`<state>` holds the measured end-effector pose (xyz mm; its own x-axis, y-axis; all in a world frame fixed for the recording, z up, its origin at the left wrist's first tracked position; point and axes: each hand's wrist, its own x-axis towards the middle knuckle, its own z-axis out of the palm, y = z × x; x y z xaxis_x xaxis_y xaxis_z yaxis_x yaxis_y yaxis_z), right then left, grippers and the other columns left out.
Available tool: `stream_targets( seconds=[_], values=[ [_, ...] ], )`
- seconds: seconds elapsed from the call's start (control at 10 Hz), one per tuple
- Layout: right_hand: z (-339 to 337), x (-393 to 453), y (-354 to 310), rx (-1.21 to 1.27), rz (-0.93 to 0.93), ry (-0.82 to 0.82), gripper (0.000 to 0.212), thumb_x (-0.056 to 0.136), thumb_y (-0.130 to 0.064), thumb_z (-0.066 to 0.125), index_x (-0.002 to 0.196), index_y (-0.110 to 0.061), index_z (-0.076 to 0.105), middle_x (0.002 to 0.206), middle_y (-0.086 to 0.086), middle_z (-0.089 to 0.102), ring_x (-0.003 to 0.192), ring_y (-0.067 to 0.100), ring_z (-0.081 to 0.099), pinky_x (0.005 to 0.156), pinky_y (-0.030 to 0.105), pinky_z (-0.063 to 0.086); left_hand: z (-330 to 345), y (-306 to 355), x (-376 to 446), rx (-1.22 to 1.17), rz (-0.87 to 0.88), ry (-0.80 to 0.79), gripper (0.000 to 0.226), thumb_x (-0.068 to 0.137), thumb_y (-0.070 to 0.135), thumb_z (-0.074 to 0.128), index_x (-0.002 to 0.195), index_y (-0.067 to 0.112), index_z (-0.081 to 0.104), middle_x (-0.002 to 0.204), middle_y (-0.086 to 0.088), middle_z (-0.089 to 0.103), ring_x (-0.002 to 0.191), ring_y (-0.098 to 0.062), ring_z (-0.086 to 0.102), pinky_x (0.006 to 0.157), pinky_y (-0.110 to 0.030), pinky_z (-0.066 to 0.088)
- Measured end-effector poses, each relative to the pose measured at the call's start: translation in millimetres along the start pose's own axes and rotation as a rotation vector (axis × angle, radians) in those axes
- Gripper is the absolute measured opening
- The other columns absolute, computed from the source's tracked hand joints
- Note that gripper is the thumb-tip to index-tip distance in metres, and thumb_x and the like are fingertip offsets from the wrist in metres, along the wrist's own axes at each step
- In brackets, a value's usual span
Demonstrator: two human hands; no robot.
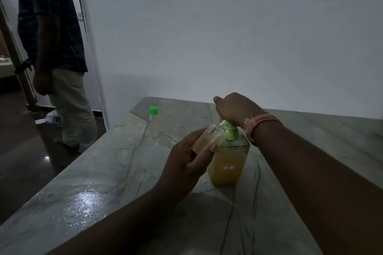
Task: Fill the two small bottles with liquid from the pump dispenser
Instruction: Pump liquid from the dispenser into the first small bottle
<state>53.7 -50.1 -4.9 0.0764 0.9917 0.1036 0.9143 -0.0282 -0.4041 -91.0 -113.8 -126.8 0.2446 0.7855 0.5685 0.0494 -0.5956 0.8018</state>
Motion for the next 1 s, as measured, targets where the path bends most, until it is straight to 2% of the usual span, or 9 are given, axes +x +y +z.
stream_targets(
  seconds=[0.1,0.2,0.3,0.4,0.5,0.6,0.7,0.8,1.0],
  values=[
    [3.2,-2.8,-1.9,-0.023,0.031,-0.038,0.038,0.105,-0.018,0.029,0.115,-0.002,0.063,0.119,0.019,0.061,0.099,0.031,0.055,0.081,0.032,0.039,-0.3,-1.2,-1.5,-0.017,-0.011,0.009,0.03,0.092,0.051,0.055,0.12,0.042,0.059,0.08,0.007,0.066,0.06,-0.008,0.059,0.052,-0.02,0.046],
    [-0.5,-3.8,-4.7,-0.002,0.029,-0.079,0.04,0.107,-0.022,0.033,0.12,0.002,0.061,0.125,0.02,0.061,0.119,0.036,0.057,0.086,0.032,0.042,0.0,-1.6,-2.5,-0.01,-0.004,0.002,0.029,0.093,0.05,0.056,0.121,0.041,0.059,0.081,0.005,0.067,0.06,-0.009,0.059,0.052,-0.022,0.048],
    [-3.5,-1.7,-5.8,-0.032,0.011,-0.068,0.042,0.108,-0.023,0.031,0.12,0.002,0.062,0.13,0.018,0.061,0.116,0.032,0.058,0.087,0.031,0.044,-0.6,-0.4,-1.5,-0.025,0.0,0.007,0.03,0.093,0.049,0.056,0.122,0.041,0.059,0.081,0.003,0.066,0.06,-0.008,0.058,0.052,-0.024,0.048],
    [3.0,1.4,0.6,0.062,0.047,-0.038,0.037,0.105,-0.023,0.036,0.117,-0.001,0.062,0.127,0.021,0.062,0.101,0.033,0.057,0.081,0.034,0.047,-1.4,-0.2,-0.7,-0.012,0.025,0.0,0.026,0.095,0.045,0.055,0.12,0.041,0.06,0.08,0.002,0.066,0.059,-0.008,0.058,0.051,-0.022,0.048],
    [7.5,5.4,3.7,0.052,0.049,-0.017,0.038,0.103,-0.023,0.039,0.112,0.003,0.066,0.117,0.019,0.066,0.098,0.032,0.061,0.077,0.032,0.044,-1.4,-2.5,-0.7,0.002,0.021,0.004,0.027,0.095,0.046,0.054,0.121,0.041,0.059,0.081,0.004,0.066,0.059,-0.008,0.059,0.051,-0.02,0.047],
    [7.6,8.7,5.7,0.017,0.04,0.055,0.036,0.098,-0.03,0.046,0.078,-0.008,0.065,0.092,0.012,0.071,0.081,0.026,0.062,0.064,0.029,0.042,-1.9,-2.5,-1.4,-0.002,0.004,0.005,0.036,0.093,0.05,0.054,0.125,0.035,0.059,0.081,0.009,0.066,0.06,-0.007,0.059,0.052,-0.019,0.046],
    [3.6,10.3,0.9,0.023,0.028,0.079,0.034,0.095,-0.035,0.05,0.07,-0.013,0.057,0.078,0.006,0.065,0.074,0.023,0.059,0.068,0.03,0.045,-1.5,-1.6,-1.5,0.01,0.021,0.009,0.036,0.093,0.051,0.054,0.126,0.036,0.058,0.08,0.011,0.067,0.059,-0.007,0.06,0.05,-0.02,0.046],
    [3.9,11.9,4.4,0.058,0.015,0.104,0.037,0.093,-0.039,0.051,0.073,-0.011,0.064,0.08,0.006,0.071,0.077,0.025,0.066,0.078,0.034,0.053,-1.4,-0.9,-1.3,-0.005,0.036,0.009,0.036,0.094,0.048,0.054,0.126,0.032,0.06,0.078,0.007,0.066,0.058,-0.009,0.059,0.05,-0.021,0.045],
    [11.0,14.5,9.7,0.057,0.034,0.133,0.036,0.089,-0.041,0.054,0.074,-0.011,0.068,0.081,0.007,0.073,0.077,0.028,0.068,0.075,0.034,0.053,-1.5,-5.5,-1.4,-0.01,0.021,0.005,0.037,0.095,0.046,0.055,0.128,0.029,0.061,0.078,0.004,0.065,0.058,-0.009,0.057,0.05,-0.023,0.045]
  ],
)
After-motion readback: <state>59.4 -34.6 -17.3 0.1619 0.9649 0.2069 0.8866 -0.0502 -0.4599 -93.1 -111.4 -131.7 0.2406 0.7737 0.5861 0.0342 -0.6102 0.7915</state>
